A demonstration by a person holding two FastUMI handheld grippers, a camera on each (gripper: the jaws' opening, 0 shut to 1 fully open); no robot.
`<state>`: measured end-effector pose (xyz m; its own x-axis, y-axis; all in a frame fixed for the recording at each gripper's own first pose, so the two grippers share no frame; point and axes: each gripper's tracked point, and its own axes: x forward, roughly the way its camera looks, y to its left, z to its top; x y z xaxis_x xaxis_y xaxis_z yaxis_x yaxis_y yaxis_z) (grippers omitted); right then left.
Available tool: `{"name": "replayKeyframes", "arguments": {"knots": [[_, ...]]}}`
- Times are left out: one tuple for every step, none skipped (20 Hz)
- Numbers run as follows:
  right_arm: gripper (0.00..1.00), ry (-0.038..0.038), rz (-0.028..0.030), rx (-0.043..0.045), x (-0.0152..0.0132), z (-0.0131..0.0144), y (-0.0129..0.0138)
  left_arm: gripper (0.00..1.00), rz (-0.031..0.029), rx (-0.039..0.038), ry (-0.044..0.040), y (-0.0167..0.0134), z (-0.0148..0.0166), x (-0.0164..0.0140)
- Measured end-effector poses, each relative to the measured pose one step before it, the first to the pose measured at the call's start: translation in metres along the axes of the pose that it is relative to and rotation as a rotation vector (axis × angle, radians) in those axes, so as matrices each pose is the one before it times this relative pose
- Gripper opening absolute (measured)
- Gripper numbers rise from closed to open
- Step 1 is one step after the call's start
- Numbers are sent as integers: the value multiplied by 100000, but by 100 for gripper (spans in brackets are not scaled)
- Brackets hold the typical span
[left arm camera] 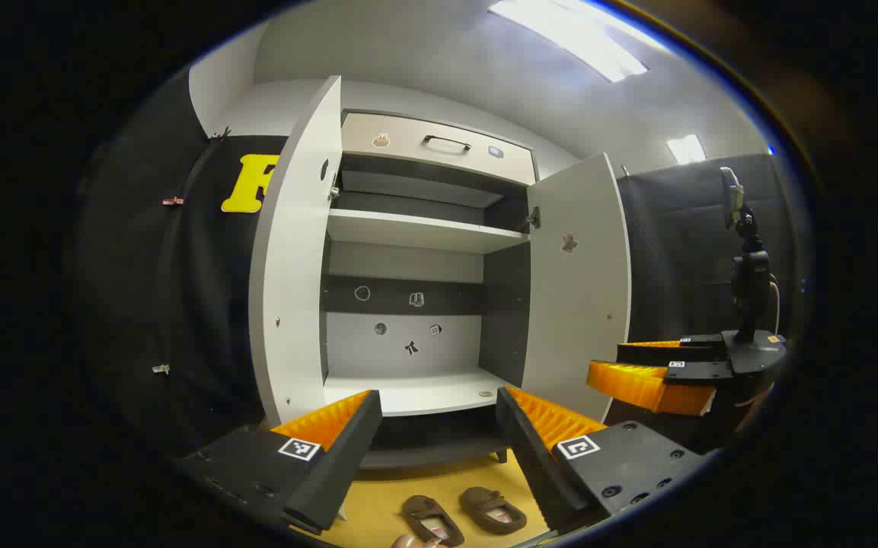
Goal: Grab one shoe with the right hand and put it into the shoe cabinet, grab the other shoe with the left hand and put it into the shoe cabinet; then close the right door with the right hand and the left door with the left hand.
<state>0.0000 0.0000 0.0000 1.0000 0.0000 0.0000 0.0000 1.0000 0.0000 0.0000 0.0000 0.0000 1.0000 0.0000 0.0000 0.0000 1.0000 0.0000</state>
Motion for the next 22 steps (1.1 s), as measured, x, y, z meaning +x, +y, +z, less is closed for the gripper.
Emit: {"name": "replayKeyframes", "arguments": {"knots": [[98, 247, 3, 696, 121, -29, -15, 96, -56, 10, 355, 103, -103, 183], [98, -14, -64, 686, 158, -32, -37, 96, -88, -67, 207, 68, -107, 119], [98, -35, -308, 409, 71, 17, -135, 96, -56, 0, 234, 29, -28, 39], [98, -295, -332, 170, 83, 51, -196, 96, 56, 214, 183, 25, -129, 47], [98, -14, -300, 72, 46, 34, -116, 96, 42, 333, 146, -13, -3, -24], [98, -19, -127, 64, -82, -66, -67, 96, 119, 355, -3, -15, 20, 7], [98, -144, -102, 81, -63, 49, -80, 96, 75, 295, -247, -4, 88, -3], [98, -81, -110, 107, 24, 62, -64, 96, 65, 235, -254, -19, 49, -16], [98, -60, -27, 43, -34, -25, -81, 96, 32, 146, -83, -55, 14, -14], [98, 1, -207, -66, -58, -10, -126, 96, -41, 55, -39, -79, -24, 79], [98, 54, -252, -155, -51, -15, -160, 96, -129, -39, -40, -73, 24, 30], [98, -12, -285, -63, -52, -26, -68, 96, -161, -71, 57, -54, -61, 66], [98, -39, -228, 47, -27, 53, -134, 96, -170, -131, -55, -117, -14, -1], [98, 63, -138, 136, 87, -11, -53, 96, -338, -256, -67, -96, 6, 44], [98, 359, -137, 66, 21, -139, -56, 96, -198, -147, 15, -32, -5, 81], [98, 607, -156, -59, 29, -306, -11, 96, -341, -35, -249, -77, -85, -19], [98, 700, -260, 66, 96, -261, -15, 96, -574, 162, -647, -73, 162, 3], [98, 787, 153, 610, 136, -394, 112, 96, -446, 383, -996, -62, 213, 18], [98, 1096, 811, 851, 166, -522, 306, 96, -342, 764, -783, 29, 212, 4], [98, 1541, 591, 938, 208, -776, 266, 96, -285, 1050, -966, 50, 180, -27], [99, 1003, 869, 1074, 270, -659, 308, 96, -364, 1158, -668, 5, 46, -3], [99, 867, -29, 865, 264, -785, 207, 96, -325, 1051, -824, 114, 72, -72]]}}
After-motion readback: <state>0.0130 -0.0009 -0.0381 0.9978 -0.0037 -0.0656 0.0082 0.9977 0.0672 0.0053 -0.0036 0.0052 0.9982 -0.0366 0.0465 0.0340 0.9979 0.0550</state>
